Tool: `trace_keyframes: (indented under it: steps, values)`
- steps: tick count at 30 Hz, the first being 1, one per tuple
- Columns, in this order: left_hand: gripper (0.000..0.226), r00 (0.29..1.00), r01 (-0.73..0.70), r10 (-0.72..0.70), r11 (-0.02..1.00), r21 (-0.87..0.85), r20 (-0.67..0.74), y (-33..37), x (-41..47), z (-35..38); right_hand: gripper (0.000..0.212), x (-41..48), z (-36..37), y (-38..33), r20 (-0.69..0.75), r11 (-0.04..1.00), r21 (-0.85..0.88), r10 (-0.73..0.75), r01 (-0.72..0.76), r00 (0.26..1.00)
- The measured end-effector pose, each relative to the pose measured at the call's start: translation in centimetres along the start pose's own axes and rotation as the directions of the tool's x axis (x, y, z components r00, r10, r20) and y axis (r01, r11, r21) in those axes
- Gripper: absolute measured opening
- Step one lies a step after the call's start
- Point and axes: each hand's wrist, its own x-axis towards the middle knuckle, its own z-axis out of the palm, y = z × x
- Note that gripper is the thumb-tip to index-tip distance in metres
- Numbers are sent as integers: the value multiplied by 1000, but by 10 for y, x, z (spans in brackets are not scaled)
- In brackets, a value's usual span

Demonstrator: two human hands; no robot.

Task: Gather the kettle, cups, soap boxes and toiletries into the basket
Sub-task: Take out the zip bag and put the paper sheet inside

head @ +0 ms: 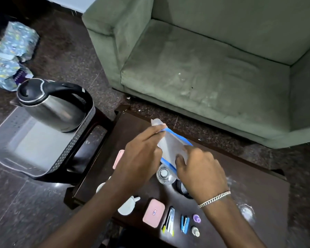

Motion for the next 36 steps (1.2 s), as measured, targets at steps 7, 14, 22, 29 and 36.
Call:
trace_keyframes:
  steps: [7, 14, 22, 29, 36]
  values:
    - [51, 986, -84, 86, 996, -19, 145, 35, -5, 13, 14, 1, -10, -3, 49, 911, 412, -29, 6, 998]
    - [59, 950, -124, 134, 991, -51, 282, 50, -17, 14, 11, 21, 11, 9, 30, 972, 213, -108, 99, 994]
    - [58, 931, -170, 190, 981, -89, 312, 69, -36, 15, 51, -26, 28, -81, -212, 829, 444, 465, -339, 859]
    - [57, 971, 42, -39, 999, -8, 234, 45, -13, 15, 23, 25, 14, -7, -71, 984, 42, -168, 171, 983]
    - [42, 969, 181, -186, 982, 46, 161, 13, 1, 14, 23, 16, 51, 4, -228, 881, 360, -236, 308, 944]
